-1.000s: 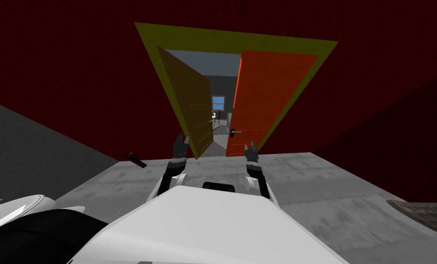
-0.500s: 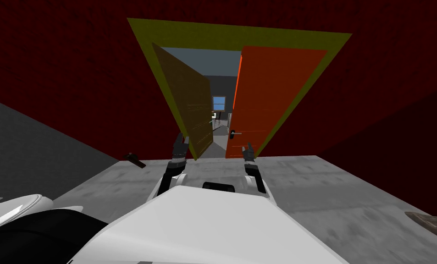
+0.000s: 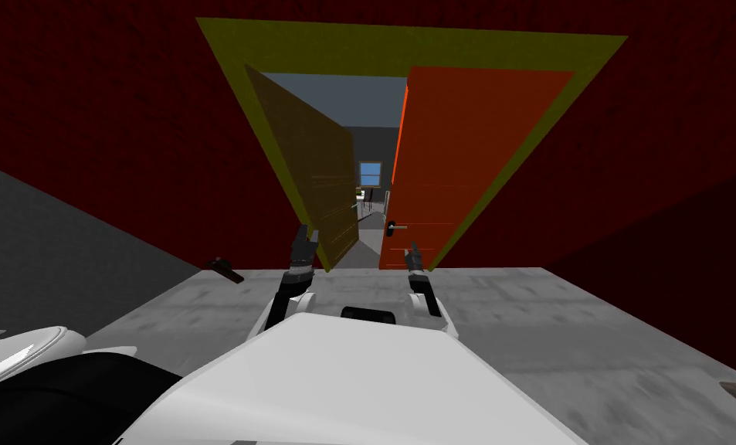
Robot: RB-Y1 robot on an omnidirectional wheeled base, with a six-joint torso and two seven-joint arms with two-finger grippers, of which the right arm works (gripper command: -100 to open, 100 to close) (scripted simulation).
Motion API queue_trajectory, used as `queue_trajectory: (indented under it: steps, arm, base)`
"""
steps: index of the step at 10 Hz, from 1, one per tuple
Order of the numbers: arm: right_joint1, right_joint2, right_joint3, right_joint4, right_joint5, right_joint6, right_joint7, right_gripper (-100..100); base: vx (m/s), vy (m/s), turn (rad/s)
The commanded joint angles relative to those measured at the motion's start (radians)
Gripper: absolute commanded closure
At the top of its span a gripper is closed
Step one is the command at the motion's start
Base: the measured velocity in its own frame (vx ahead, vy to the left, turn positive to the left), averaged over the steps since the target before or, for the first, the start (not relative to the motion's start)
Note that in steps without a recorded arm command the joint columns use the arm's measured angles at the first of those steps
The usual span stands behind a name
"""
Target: Push the door open
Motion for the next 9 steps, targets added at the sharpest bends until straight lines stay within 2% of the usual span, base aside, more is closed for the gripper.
queue_trajectory:
  steps: [1, 5, 6, 9]
  arm:
    - [-0.017, -0.003, 0.001, 0.035, 0.004, 0.014, 0.003, -100]
    - [-0.061, -0.008, 0.001, 0.118, 0.014, 0.043, 0.009, -100]
    - [-0.082, -0.01, 0.002, 0.156, 0.019, 0.056, 0.012, -100]
    - [-0.117, -0.01, 0.002, 0.225, 0.027, 0.079, 0.017, -100]
  base:
    - [0.089, -0.072, 0.043]
    - [0.094, -0.065, 0.04]
    - [0.133, -0.077, 0.06]
    - [0.124, -0.091, 0.045]
